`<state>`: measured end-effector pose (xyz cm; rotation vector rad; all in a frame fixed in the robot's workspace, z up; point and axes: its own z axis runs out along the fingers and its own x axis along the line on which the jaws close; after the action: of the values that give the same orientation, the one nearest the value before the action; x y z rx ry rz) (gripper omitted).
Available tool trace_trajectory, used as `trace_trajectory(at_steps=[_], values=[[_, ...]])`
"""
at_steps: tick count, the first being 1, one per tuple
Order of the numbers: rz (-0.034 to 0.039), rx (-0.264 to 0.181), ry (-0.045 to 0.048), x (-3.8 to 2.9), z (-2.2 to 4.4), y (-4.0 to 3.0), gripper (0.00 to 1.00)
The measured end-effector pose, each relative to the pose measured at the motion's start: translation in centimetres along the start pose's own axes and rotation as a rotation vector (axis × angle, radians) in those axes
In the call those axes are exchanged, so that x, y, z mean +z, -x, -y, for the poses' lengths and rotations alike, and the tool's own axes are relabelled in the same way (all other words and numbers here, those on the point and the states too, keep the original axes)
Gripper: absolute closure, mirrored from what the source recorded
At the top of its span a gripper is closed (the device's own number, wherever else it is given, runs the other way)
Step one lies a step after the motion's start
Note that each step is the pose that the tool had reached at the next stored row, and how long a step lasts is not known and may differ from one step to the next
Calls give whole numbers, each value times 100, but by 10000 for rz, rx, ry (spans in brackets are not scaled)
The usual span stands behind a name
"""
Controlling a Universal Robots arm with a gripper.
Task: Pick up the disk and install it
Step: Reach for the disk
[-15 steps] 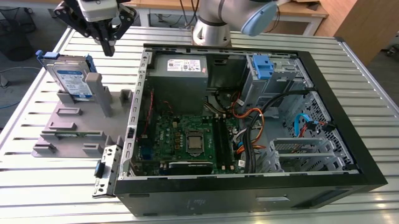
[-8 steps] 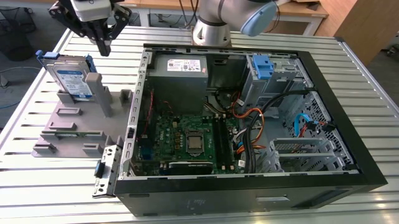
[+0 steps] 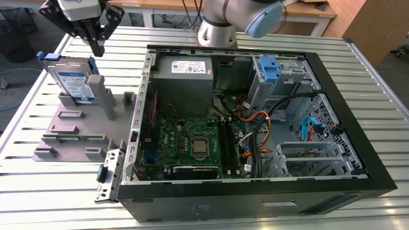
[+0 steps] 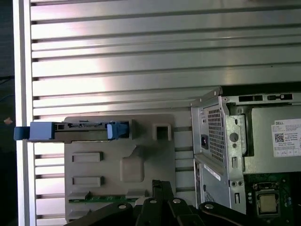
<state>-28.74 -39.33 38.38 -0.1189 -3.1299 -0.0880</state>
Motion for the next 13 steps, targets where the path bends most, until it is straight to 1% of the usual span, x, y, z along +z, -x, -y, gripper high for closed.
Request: trace_trajectory(at_steps=[3,6,13], values=[[0,0,0,4,-7,-66,89],[0,-1,0,7,-11,-107,89],[0,-1,0,7,-12,-130,89]])
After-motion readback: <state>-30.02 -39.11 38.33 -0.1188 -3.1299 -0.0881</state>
